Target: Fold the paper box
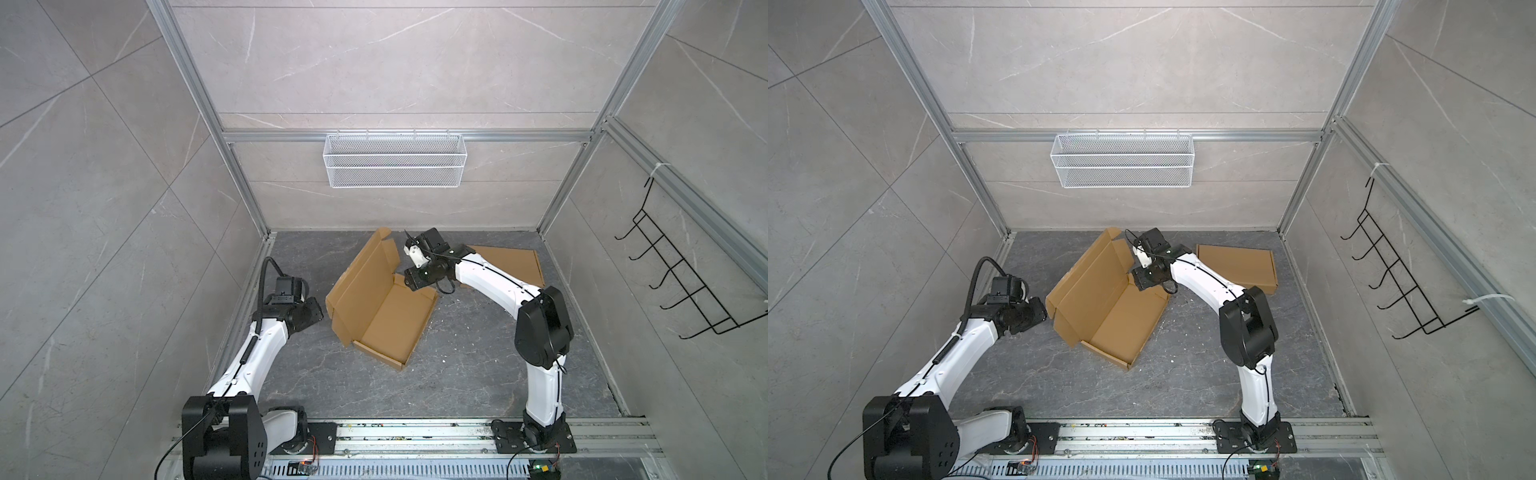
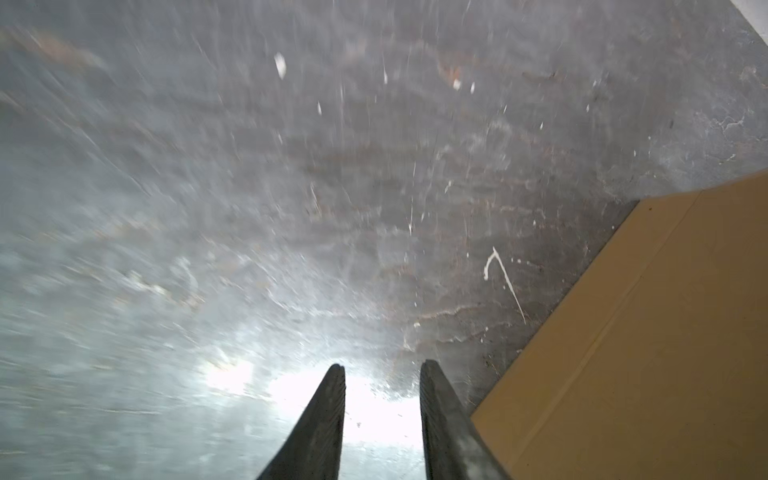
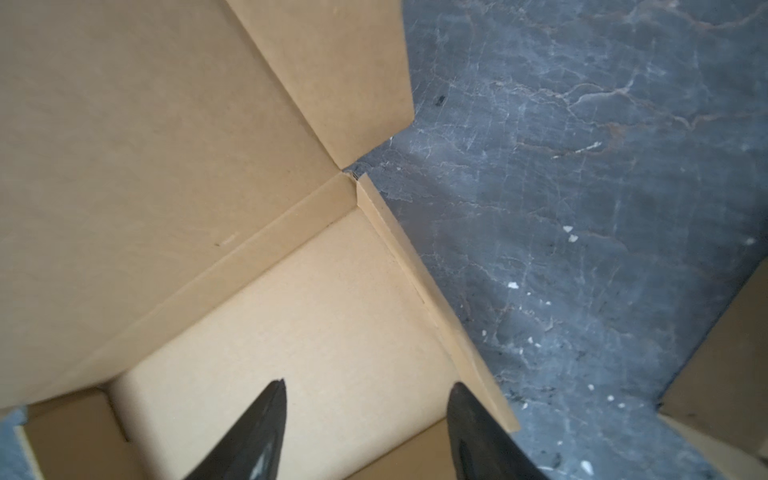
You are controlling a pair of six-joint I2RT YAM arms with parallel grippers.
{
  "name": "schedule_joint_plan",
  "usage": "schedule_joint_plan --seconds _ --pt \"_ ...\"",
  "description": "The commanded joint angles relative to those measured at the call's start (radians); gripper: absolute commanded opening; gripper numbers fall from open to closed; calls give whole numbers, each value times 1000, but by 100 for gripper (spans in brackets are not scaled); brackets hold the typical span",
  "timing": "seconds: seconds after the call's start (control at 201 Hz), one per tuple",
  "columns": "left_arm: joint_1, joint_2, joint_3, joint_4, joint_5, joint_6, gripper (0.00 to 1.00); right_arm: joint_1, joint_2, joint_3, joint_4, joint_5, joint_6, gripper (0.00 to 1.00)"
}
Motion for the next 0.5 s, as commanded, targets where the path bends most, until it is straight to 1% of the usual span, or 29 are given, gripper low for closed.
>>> schedule_joint_plan --seconds 0.0,0.065,0.199,0.328,0.498 --pt "-4 -40 -46 65 76 -110 34 4 67 91 -99 49 -120 66" --pt "-5 -59 -74 65 77 -123 34 3 105 138 -121 80 -142 66" --pt "-8 -93 -103 60 77 -138 34 2 166 193 -140 80 -168 65" --pt "-10 -93 -106 52 77 -134 35 2 198 194 -117 76 -170 63" --pt "-13 -82 -94 51 86 -134 35 1 217 179 -61 84 -140 62"
